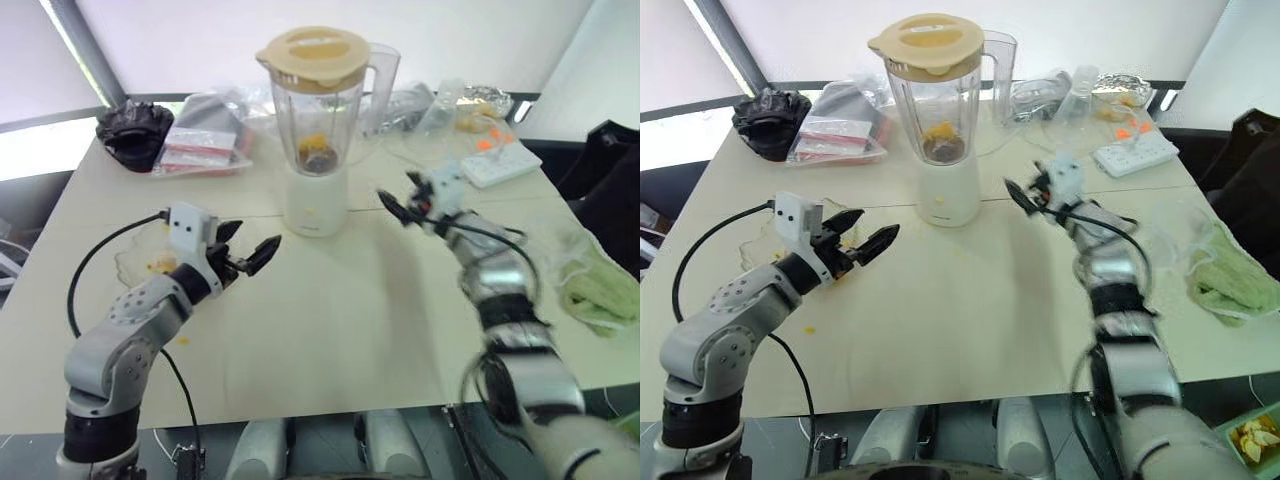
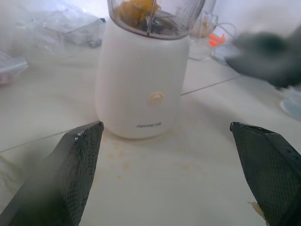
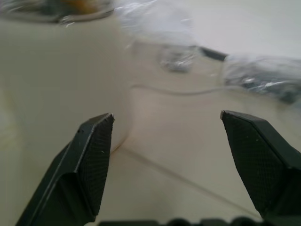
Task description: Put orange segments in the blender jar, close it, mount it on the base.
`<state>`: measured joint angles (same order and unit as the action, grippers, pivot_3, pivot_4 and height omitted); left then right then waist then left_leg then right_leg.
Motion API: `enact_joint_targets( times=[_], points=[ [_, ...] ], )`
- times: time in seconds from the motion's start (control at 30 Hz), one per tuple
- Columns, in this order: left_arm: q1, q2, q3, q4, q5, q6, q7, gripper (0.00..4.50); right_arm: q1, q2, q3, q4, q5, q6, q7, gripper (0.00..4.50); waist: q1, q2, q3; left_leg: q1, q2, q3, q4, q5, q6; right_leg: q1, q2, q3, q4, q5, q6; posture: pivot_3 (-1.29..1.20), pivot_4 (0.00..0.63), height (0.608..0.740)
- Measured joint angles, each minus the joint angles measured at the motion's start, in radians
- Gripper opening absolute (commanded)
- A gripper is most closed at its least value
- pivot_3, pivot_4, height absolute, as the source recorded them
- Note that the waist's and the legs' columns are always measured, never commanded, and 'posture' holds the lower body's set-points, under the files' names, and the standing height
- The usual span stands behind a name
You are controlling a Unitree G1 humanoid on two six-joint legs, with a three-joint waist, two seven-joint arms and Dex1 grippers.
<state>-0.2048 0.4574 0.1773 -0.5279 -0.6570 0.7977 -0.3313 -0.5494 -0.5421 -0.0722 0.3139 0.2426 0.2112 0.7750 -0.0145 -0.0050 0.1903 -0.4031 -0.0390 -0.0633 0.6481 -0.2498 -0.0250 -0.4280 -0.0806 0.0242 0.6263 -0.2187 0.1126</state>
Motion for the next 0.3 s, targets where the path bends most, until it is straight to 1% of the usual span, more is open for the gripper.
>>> enact_joint_targets(
  times=[0.07,0.13,0.23,0.3],
  points=[
    [0.001,0.037,0.029,0.01,0.0,0.001,-0.012,4.5,0.106,-0.168,-0.058,-0.2,0.123,0.2,0.115,3.79,0.001,0.001,0.001,0.0,0.0,0.001,0.0,0.0,0.001,0.0,0.0,0.0,-0.001,0.0,-0.001,0.0,0.15,0.74],
    [0.0,0.055,0.042,0.012,-0.007,0.002,-0.025,4.5,0.13,-0.251,-0.142,-0.336,0.223,0.336,0.147,3.79,-0.012,-0.001,0.001,0.003,0.002,0.002,0.0,0.0,0.001,0.001,0.002,0.002,-0.003,-0.002,-0.004,0.0,0.15,0.74],
    [0.011,0.082,0.047,0.007,-0.032,0.003,-0.06,4.5,0.173,-0.309,-0.219,-0.496,0.352,0.48,0.168,3.79,-0.022,-0.006,0.002,0.011,0.004,0.003,-0.001,-0.001,0.001,0.009,0.004,0.0,-0.003,-0.005,-0.008,0.0,0.15,0.74],
    [0.017,0.101,0.066,0.007,-0.048,0.007,-0.077,4.5,0.214,-0.331,-0.244,-0.544,0.401,0.541,0.177,3.79,-0.02,-0.007,0.002,0.012,0.005,0.003,0.0,-0.001,0.001,0.01,0.004,-0.001,-0.004,-0.006,-0.006,0.0,0.15,0.74]
  ],
)
